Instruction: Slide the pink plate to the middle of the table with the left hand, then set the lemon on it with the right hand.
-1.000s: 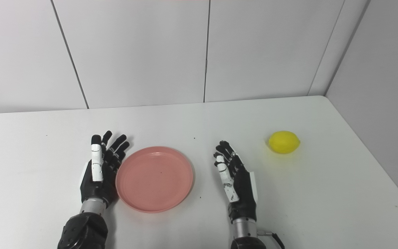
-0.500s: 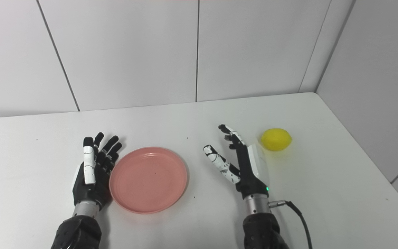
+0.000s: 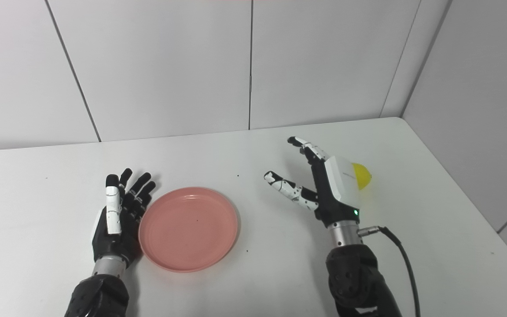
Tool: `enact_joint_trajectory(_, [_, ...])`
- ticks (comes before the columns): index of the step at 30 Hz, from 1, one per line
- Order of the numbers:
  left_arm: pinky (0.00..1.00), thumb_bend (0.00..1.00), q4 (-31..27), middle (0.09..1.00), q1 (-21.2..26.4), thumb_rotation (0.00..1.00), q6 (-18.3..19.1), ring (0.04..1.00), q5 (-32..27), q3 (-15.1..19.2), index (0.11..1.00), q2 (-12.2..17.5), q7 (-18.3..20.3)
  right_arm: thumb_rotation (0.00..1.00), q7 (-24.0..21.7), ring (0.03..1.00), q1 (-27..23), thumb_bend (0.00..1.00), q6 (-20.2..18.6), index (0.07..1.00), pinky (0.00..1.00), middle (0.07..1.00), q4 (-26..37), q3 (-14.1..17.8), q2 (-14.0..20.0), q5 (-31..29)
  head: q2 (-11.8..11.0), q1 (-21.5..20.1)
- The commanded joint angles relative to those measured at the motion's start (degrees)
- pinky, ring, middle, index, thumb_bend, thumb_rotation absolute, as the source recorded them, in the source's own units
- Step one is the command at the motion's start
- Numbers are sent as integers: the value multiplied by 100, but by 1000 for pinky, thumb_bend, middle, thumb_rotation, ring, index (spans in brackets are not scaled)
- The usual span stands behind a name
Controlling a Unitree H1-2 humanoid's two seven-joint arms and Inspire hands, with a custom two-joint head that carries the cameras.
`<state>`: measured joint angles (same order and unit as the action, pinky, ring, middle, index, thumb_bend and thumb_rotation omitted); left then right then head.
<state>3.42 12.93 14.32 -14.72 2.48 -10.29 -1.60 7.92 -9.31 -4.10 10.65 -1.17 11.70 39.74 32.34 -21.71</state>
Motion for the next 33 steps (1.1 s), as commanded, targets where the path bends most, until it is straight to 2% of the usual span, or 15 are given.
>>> enact_joint_trajectory(1, [998, 799, 296, 843, -245, 827, 269, 867, -10, 53, 939, -61, -92, 914, 140, 750, -259, 836, 124, 778, 653, 795, 25, 31, 230, 196, 6, 5])
enact_joint_trajectory(3, [999, 789, 301, 851, -245, 831, 267, 875, -7, 52, 941, -55, -84, 907, 160, 743, -329, 828, 169, 776, 642, 786, -47, 26, 352, 289, -30, 6])
enact_joint_trajectory(9, [988, 784, 390, 855, -235, 834, 213, 874, -29, 73, 942, -31, -26, 886, 269, 779, -623, 806, 292, 761, 776, 775, -326, -68, 871, 755, -75, -20])
enact_joint_trajectory(16, [997, 776, 437, 861, -237, 837, 168, 879, -24, 100, 949, -31, 45, 906, 226, 788, -797, 835, 121, 754, 820, 770, -509, -111, 1224, 1018, -103, 5])
enact_joint_trajectory(23, [983, 775, 487, 846, -223, 827, 127, 865, -16, 139, 944, -34, 64, 893, 278, 785, -851, 843, 83, 754, 806, 772, -746, -90, 1393, 1116, -133, -30])
enact_joint_trajectory(33, [1000, 763, 464, 857, -232, 824, 108, 883, -66, 173, 951, -7, 147, 864, 612, 758, -1098, 842, 236, 738, 771, 755, -1415, -151, 1656, 1152, -157, -99])
